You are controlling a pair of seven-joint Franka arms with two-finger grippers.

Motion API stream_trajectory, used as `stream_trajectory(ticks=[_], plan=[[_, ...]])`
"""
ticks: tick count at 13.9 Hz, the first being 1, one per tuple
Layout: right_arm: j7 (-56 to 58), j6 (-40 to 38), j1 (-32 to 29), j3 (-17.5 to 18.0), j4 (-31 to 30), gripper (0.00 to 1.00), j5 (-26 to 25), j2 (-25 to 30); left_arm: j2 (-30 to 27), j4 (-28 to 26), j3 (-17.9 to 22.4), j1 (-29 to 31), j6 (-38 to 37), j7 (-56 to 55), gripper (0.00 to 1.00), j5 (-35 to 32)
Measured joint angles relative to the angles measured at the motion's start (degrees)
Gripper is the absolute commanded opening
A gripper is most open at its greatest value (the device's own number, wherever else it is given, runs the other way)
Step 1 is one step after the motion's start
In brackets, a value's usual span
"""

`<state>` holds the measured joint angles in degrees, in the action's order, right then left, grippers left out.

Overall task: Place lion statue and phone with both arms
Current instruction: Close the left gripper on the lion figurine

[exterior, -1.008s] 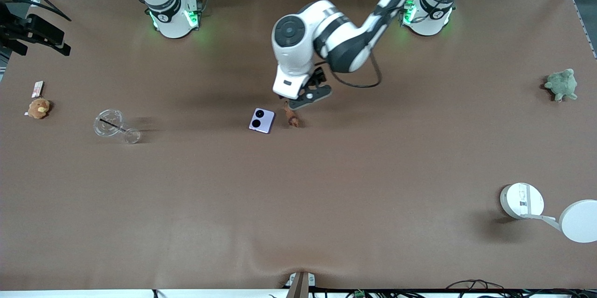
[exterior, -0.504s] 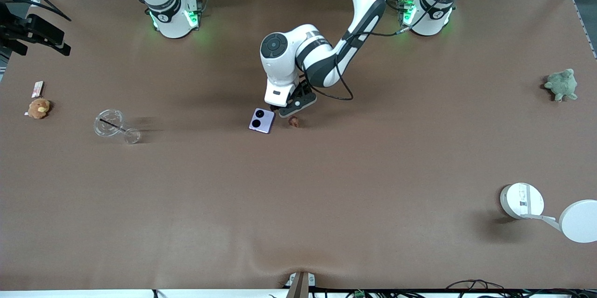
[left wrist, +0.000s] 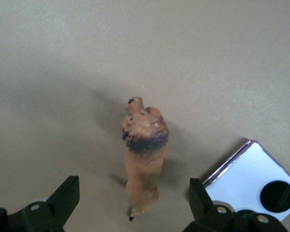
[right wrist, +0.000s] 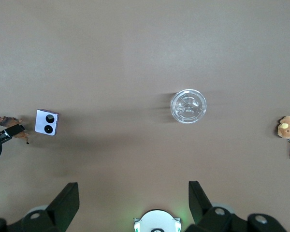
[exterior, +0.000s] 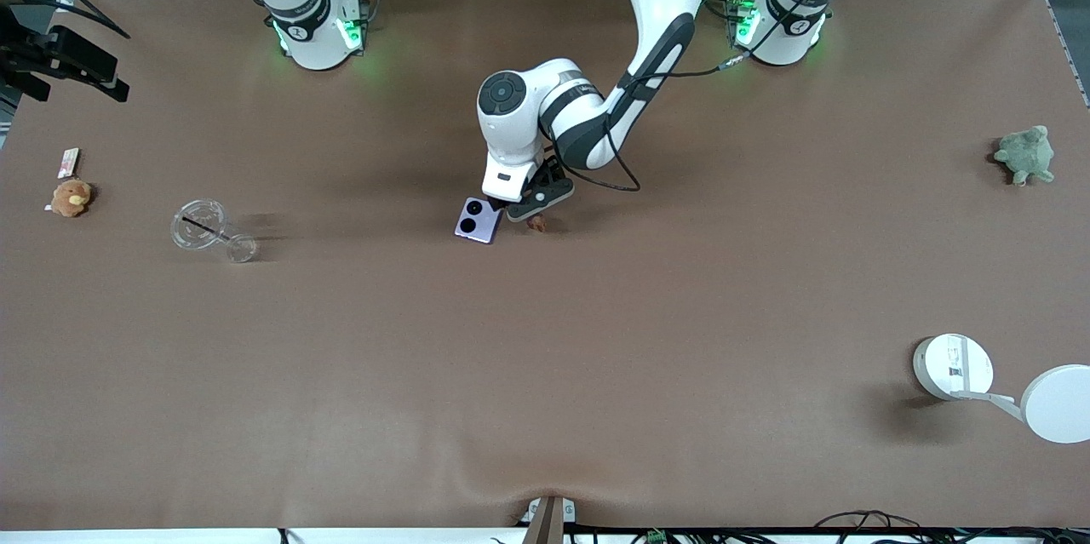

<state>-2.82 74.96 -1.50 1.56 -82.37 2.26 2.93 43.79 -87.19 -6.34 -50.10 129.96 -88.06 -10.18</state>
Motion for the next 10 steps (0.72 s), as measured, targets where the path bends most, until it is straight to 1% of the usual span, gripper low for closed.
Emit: stream_trajectory(ticks=[3,4,5,6,7,10], plan=[[0.0,0.0,0.0,0.0,0.0,1.0,0.0,0.0,0.6,0.0,0.1,0.0,1.0,-0.1,1.0,-0.1],[0.0,0.0,0.0,0.0,0.0,1.0,0.0,0.0,0.8,0.0,0.1,0.0,1.2,-0.1,0.96,-0.1],[0.0,0.0,0.0,0.0,0.0,1.0,0.0,0.0,1.1,0.0,0.1,0.0,1.4,-0.1,0.7,-0.4],[0.0,0.0,0.0,0.0,0.0,1.0,0.0,0.0,1.3,0.0,0.1,0.0,1.5,-0.1,0.4,-0.9],[0.0,0.0,0.0,0.0,0.0,1.0,0.0,0.0,1.4,0.0,0.1,0.0,1.6,-0.2,0.0,-1.1],[0.0,0.0,0.0,0.0,0.0,1.0,0.0,0.0,1.5,0.0,0.2,0.0,1.6,-0.2,0.0,-1.2]])
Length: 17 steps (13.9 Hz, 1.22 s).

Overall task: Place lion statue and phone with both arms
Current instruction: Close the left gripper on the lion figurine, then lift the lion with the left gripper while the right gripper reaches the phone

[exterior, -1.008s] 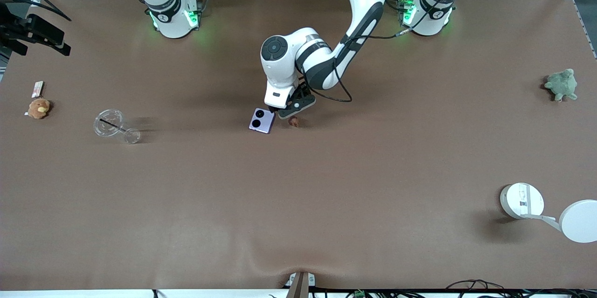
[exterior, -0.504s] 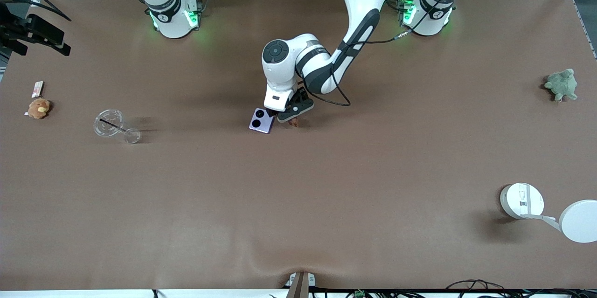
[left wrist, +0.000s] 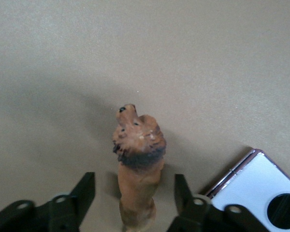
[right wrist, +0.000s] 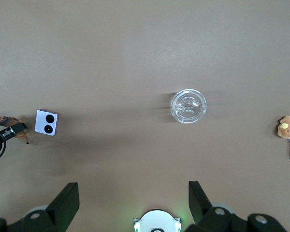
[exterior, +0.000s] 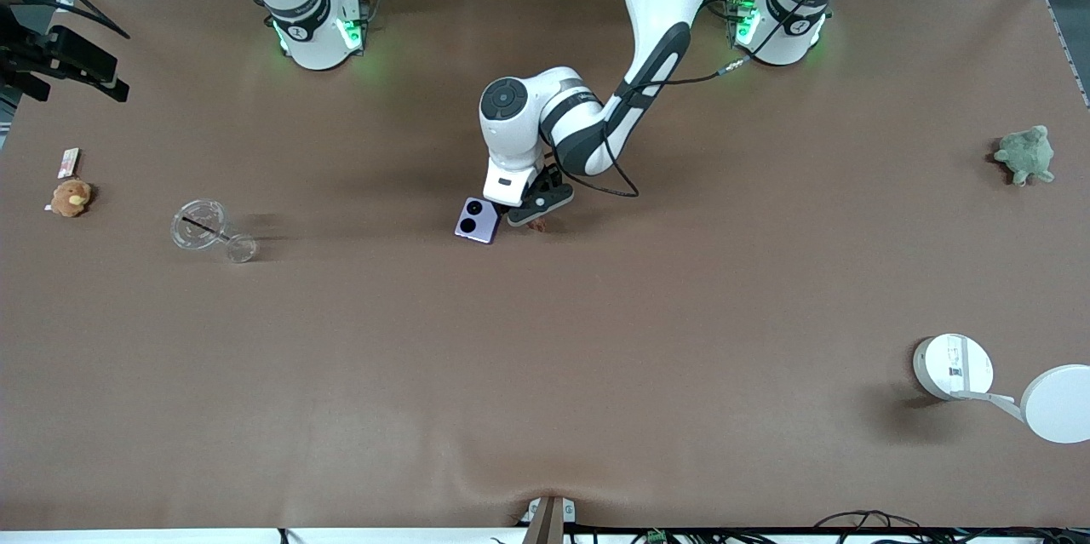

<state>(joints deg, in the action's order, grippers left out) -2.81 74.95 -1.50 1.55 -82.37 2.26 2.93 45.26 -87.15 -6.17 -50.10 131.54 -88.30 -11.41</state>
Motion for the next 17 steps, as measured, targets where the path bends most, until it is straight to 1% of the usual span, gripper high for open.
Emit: stream_trajectory(ticks=[4,7,9,12,14,15,17], plan=[[0.0,0.0,0.0,0.0,0.0,1.0,0.0,0.0,0.0,0.2,0.1,0.0,0.1,0.0,0.0,-0.1],[0.0,0.0,0.0,0.0,0.0,1.0,0.0,0.0,-1.2,1.8,1.3,0.2,0.0,0.0,0.0,-0.1],[0.0,0.0,0.0,0.0,0.0,1.0,0.0,-0.1,-4.8,2.7,2.6,0.6,-2.5,0.0,0.0,-0.1],[0.0,0.1,0.0,0.0,-0.1,1.0,0.0,-0.4,-13.1,3.2,3.8,3.3,-9.2,0.0,0.0,-0.1],[0.0,0.1,0.1,0.1,-0.4,1.0,0.0,-1.3,-17.8,3.0,4.0,6.6,-12.9,0.1,0.0,-0.3],[0.0,0.2,0.2,0.1,-0.6,1.0,0.0,-2.1,-19.1,2.9,4.1,8.6,-13.6,0.7,0.0,-0.3],[0.0,0.6,0.5,0.1,-0.6,1.0,-0.1,-4.1,-20.1,2.8,4.2,13.6,-13.7,3.0,0.0,-0.3]])
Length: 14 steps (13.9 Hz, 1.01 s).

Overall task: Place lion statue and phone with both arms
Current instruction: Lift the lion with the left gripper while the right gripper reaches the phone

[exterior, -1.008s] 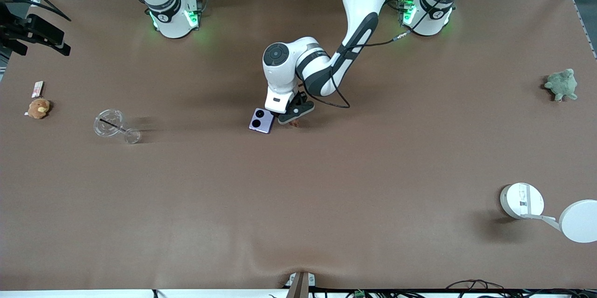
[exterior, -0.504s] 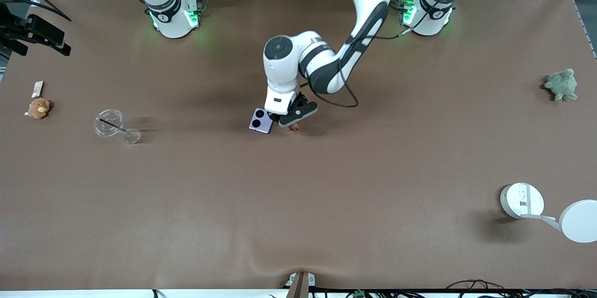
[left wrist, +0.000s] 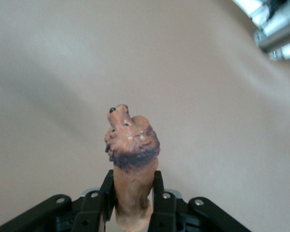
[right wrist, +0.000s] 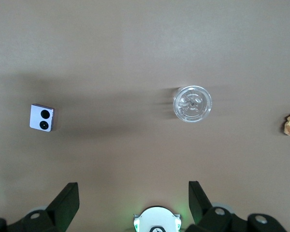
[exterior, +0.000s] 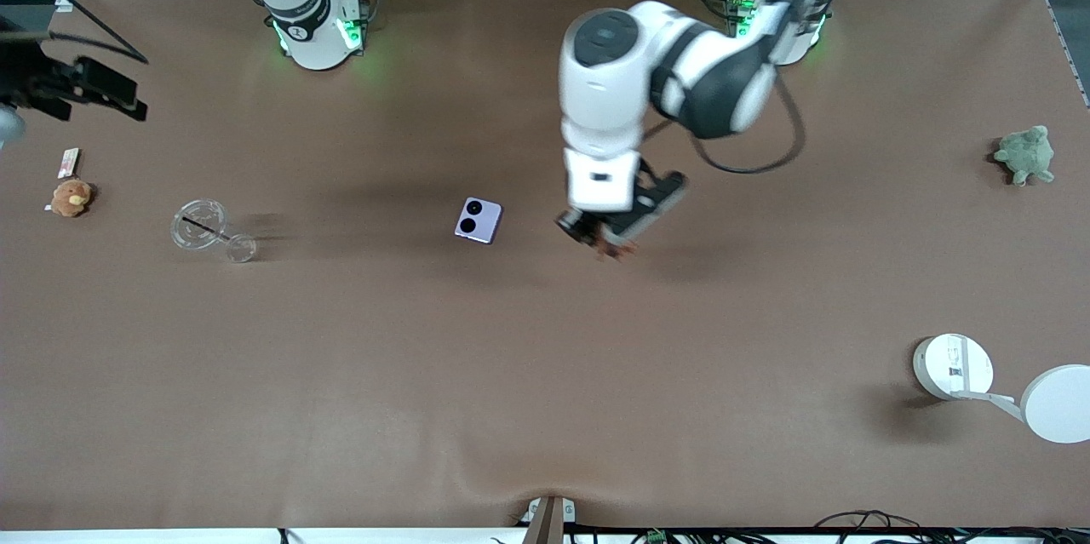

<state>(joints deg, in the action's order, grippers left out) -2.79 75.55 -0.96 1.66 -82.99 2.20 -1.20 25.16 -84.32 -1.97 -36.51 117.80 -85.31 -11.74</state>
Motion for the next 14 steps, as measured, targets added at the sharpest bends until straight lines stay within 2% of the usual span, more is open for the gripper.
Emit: stream_trajectory(ticks=[3,7,10,14], plan=[[0.0,0.0,0.3,-0.1,-0.2,1.0,0.0,-3.9,0.4,-0.5,0.1,8.2,-0.1,6.1,0.0,0.0],[0.0,2.2,1.1,0.0,-0.2,1.0,0.4,-9.1,1.8,-1.7,0.1,19.3,-1.2,20.9,0.0,0.0],[-2.0,5.5,4.6,0.1,-0.2,1.0,1.3,-10.4,4.4,-1.9,0.1,25.9,-1.0,33.8,0.0,-0.1],[-11.5,10.0,9.9,0.2,-0.3,1.0,4.3,-14.5,7.0,-1.9,0.1,32.8,1.6,52.3,0.0,-0.2]])
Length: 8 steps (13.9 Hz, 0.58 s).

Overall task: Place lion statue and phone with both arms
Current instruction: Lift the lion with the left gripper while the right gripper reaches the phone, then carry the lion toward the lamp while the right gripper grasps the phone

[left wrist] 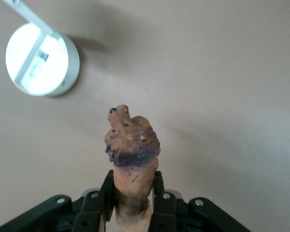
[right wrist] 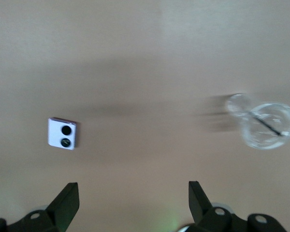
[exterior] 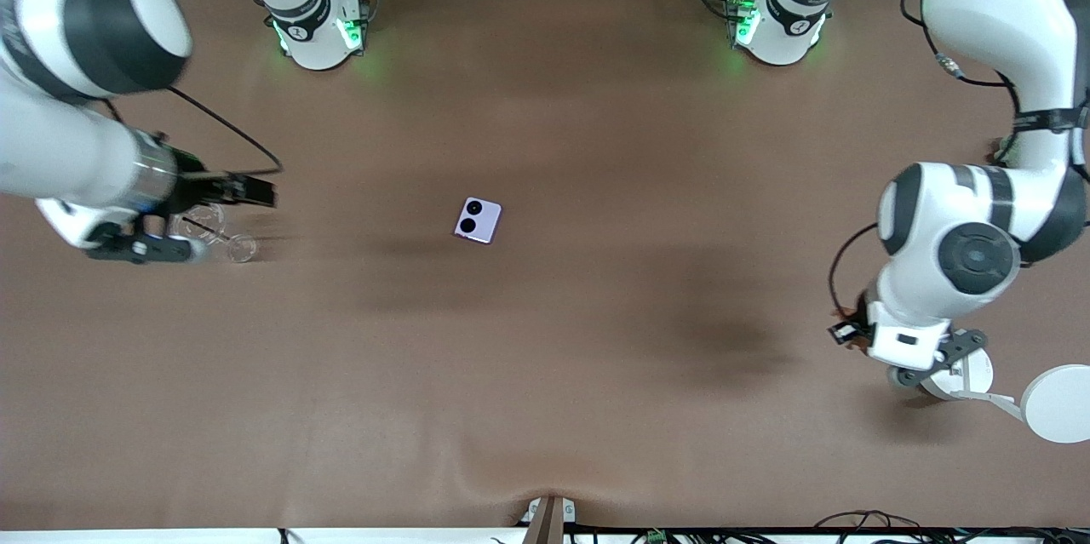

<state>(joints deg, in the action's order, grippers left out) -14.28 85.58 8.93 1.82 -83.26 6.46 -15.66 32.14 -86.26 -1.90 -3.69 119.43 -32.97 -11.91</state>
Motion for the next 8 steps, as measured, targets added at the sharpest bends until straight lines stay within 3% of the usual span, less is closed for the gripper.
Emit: stream_trajectory(ticks=[4,8], plan=[[-3.2,6.4,4.7,0.0,-1.2,1.0,2.1,-4.8,6.4,-0.1,-0.1,4.1,8.9,14.9,0.0,0.0],[-9.2,20.0,10.9,0.1,-10.0,1.0,2.3,-6.3,11.5,0.6,-0.1,6.8,13.1,25.1,0.0,0.0]])
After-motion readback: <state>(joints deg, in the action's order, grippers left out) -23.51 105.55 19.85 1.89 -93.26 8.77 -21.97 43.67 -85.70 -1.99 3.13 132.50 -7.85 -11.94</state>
